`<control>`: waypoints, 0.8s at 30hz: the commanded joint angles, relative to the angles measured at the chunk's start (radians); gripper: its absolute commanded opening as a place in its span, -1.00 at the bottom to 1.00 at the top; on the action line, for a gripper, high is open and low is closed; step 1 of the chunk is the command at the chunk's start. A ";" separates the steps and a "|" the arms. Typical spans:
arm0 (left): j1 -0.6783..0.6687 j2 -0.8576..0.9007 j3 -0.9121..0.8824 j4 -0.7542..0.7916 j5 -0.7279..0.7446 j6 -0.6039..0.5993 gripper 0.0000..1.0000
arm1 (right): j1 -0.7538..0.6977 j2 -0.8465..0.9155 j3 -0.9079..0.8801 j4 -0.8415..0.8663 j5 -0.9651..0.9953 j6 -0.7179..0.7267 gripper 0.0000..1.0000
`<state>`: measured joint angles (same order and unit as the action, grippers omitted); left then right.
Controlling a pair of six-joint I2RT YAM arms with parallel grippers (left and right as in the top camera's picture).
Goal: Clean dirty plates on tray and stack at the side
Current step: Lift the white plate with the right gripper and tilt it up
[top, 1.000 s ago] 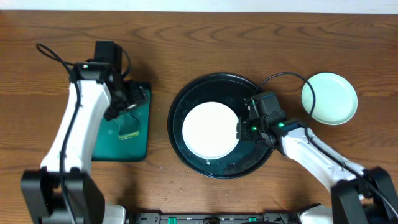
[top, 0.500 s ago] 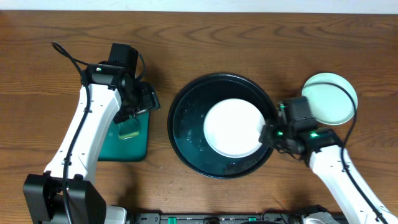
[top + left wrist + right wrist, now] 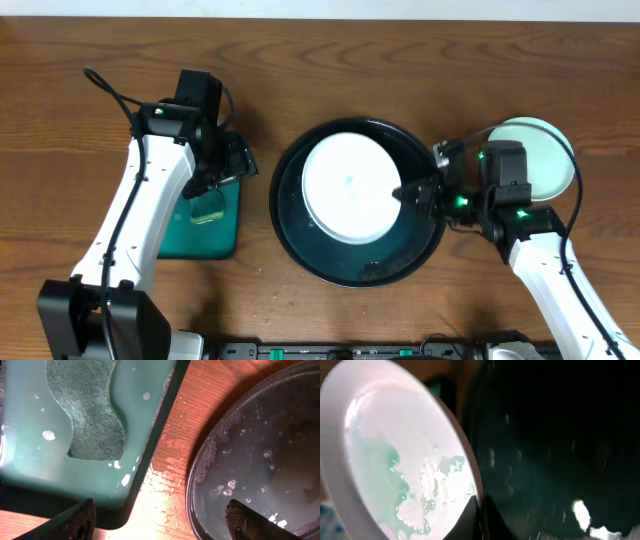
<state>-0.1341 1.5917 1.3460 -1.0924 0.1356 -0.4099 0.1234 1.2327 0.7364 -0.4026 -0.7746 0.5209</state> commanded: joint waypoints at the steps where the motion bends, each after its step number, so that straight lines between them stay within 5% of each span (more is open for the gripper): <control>1: -0.001 0.002 0.016 -0.002 0.002 0.018 0.66 | -0.004 -0.008 0.002 0.079 0.129 -0.075 -0.97; 15: -0.001 0.002 0.016 -0.002 0.002 0.017 0.67 | 0.014 -0.011 0.005 0.169 0.385 -0.338 -0.97; 24: -0.001 0.002 0.016 -0.002 0.002 0.017 0.67 | 0.159 -0.011 0.125 -0.033 0.770 -0.422 -0.97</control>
<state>-0.1341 1.5917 1.3460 -1.0924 0.1360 -0.4099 0.2382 1.2331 0.7895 -0.4133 -0.1783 0.1501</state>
